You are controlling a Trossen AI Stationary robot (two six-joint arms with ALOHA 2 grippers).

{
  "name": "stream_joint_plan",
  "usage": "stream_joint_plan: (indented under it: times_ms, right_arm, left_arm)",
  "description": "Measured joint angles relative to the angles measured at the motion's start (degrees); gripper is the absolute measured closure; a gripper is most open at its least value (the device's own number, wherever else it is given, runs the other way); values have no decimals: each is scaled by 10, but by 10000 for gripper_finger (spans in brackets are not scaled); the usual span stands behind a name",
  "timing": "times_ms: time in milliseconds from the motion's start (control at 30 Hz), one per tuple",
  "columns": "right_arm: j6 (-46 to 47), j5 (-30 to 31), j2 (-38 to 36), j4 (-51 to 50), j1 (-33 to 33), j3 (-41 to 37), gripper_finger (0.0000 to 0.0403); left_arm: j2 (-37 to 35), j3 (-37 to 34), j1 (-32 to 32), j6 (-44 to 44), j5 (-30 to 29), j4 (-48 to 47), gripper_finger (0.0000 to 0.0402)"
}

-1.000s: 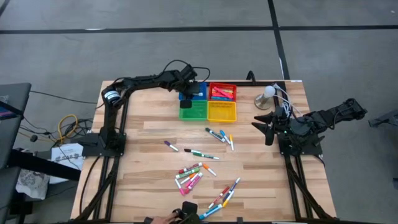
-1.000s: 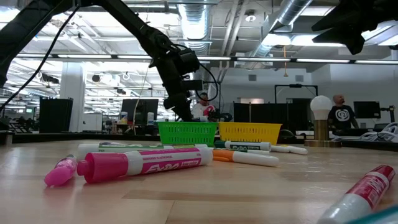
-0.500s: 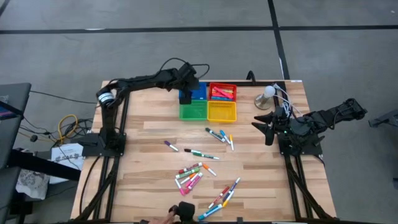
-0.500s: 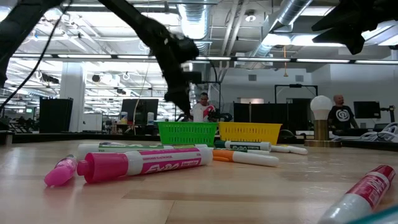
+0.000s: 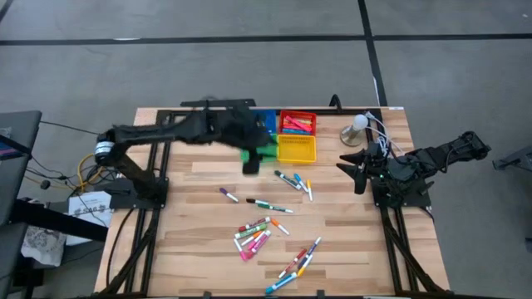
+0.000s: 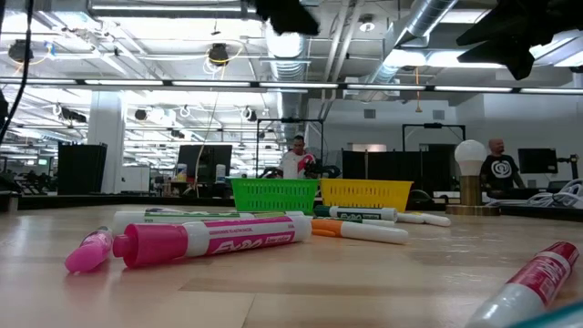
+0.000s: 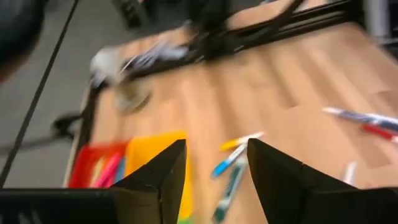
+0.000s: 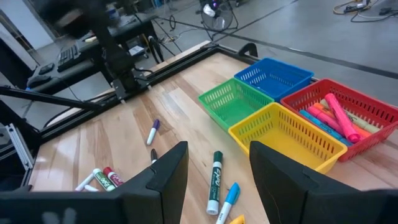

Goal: Pick & Place Markers
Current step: Put the dark green highlighter in the blue bin

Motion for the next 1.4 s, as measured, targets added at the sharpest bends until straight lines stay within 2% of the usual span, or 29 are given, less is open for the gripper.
stream_joint_plan:
  times_ms: [167, 333, 467, 700, 967, 1400]
  right_arm:
    - [0, -1, 0, 0, 0, 0, 241]
    - [0, -2, 0, 0, 0, 0, 241]
    - [0, -2, 0, 0, 0, 0, 241]
    - [0, -2, 0, 0, 0, 0, 241]
    - [0, -2, 0, 0, 0, 0, 241]
    - [0, -2, 0, 0, 0, 0, 241]
  left_arm:
    - [54, 0, -82, 50, -79, 50, 225]
    - [127, 0, -89, 47, -93, 59, 219]
    - [186, -1, -72, 45, -88, 59, 219]
    - [249, -1, -36, 26, -35, 65, 224]
    - [278, -1, -11, 14, -19, 73, 225]
    - [296, 0, -12, 14, -15, 84, 225]
